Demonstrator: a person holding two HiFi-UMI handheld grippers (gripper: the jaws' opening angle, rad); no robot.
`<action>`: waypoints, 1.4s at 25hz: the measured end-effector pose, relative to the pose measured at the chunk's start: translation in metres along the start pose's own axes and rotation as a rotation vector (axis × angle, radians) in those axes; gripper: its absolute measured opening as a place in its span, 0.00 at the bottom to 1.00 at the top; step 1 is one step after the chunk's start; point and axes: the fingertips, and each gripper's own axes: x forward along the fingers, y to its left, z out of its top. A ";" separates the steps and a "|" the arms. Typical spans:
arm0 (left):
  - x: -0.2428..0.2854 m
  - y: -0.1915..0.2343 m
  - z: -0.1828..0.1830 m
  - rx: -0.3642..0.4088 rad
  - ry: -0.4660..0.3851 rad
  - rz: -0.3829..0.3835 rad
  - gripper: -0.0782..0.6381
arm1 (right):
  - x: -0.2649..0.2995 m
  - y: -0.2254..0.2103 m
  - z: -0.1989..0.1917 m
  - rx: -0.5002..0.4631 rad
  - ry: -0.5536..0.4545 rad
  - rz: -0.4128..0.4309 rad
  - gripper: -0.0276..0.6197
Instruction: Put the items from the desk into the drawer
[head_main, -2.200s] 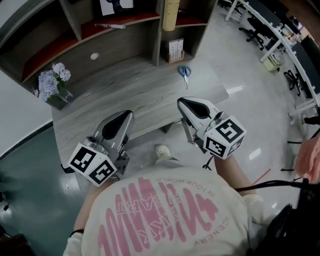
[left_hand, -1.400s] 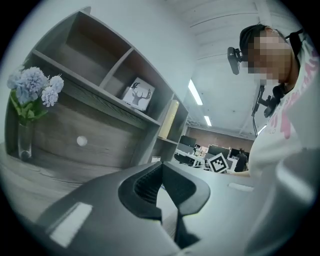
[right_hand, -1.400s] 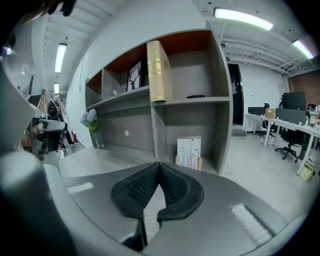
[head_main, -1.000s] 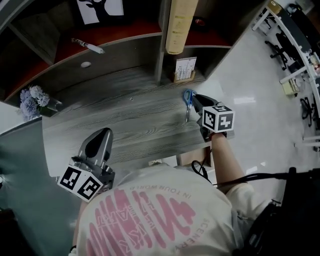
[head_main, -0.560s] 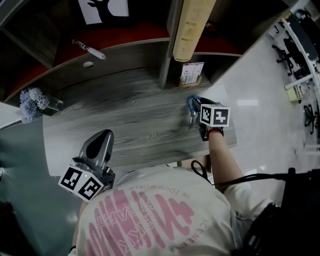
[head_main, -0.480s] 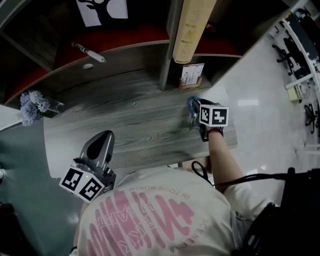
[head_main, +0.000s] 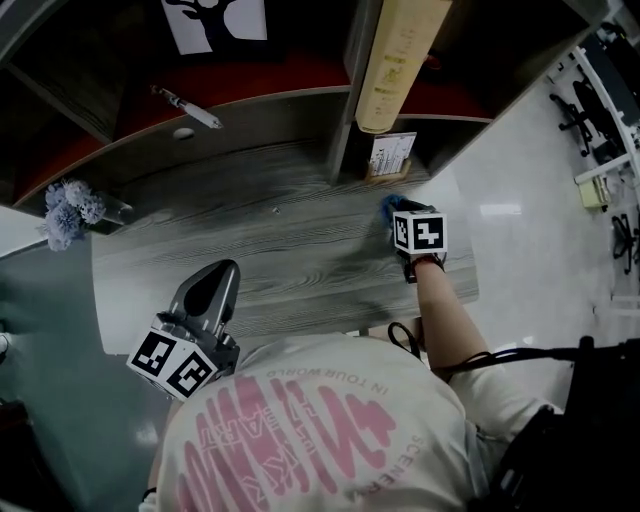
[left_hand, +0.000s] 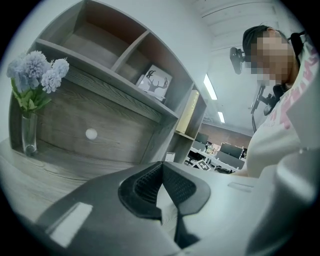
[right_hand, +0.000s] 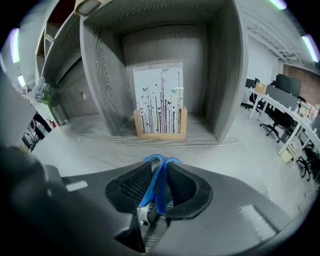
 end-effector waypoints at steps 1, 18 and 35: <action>0.001 -0.001 0.000 0.002 0.002 -0.005 0.14 | -0.001 0.000 0.000 -0.003 0.003 0.003 0.19; -0.004 -0.013 0.001 0.031 -0.002 -0.125 0.14 | -0.079 0.039 0.020 -0.031 -0.298 0.019 0.16; -0.075 -0.048 0.011 0.083 -0.001 -0.349 0.14 | -0.264 0.170 0.038 -0.077 -0.685 0.054 0.16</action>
